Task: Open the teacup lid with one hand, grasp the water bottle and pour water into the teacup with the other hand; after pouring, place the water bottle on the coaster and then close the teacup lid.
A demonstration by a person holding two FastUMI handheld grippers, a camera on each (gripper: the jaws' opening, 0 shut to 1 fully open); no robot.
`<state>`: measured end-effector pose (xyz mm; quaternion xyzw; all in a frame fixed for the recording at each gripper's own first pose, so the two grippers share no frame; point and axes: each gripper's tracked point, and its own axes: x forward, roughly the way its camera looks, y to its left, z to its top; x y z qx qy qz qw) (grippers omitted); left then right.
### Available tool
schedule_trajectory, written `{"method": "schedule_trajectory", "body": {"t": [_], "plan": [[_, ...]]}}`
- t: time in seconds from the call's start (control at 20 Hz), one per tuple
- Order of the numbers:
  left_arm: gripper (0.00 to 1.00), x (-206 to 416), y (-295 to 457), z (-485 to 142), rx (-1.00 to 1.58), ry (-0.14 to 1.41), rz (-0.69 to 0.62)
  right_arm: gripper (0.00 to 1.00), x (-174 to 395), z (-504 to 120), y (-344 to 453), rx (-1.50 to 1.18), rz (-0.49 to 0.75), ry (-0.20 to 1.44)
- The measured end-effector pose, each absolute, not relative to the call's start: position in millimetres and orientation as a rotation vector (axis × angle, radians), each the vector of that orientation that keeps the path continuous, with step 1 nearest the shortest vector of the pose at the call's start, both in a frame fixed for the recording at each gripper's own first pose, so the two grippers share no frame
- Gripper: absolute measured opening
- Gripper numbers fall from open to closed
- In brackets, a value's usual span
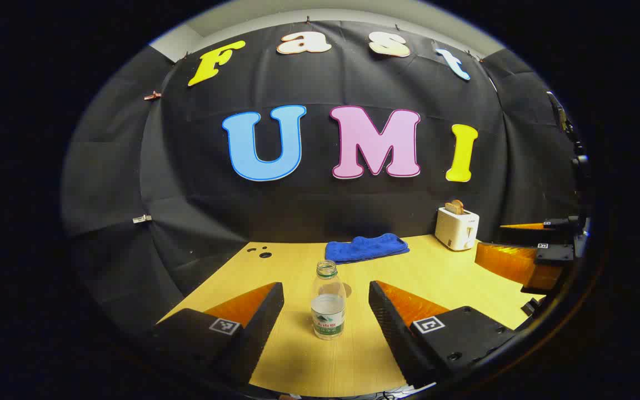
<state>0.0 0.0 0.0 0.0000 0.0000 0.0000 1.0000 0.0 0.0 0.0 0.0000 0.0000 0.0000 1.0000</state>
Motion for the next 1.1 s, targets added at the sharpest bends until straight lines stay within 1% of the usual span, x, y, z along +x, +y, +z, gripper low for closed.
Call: {"method": "schedule_trajectory", "body": {"t": [0.1,0.5,0.55,0.6,0.65,0.8,1.1], "plan": [[0.97,1,-3,-1,0.009,0.000,-0.001,0.98,2,-5,-1,0.004,0.006,0.009],[0.96,5,-6,-12,0.024,0.013,-0.002,0.98,11,-24,-4,0.026,0.012,0.053],[0.97,6,-4,-14,0.021,0.018,-0.001,0.98,14,-28,-4,0.024,0.014,0.062],[1.00,7,-2,-17,0.021,0.020,0.003,0.98,16,-34,-3,0.023,0.017,0.073],[0.96,8,0,-18,0.028,0.022,0.011,0.98,19,-39,-3,0.023,0.020,0.083],[0.97,17,5,-29,0.059,0.017,0.021,0.98,25,-50,-3,0.017,0.024,0.114],[0.97,38,14,-57,-0.021,0.071,0.035,0.98,39,-70,1,-0.028,0.048,0.133]]}}
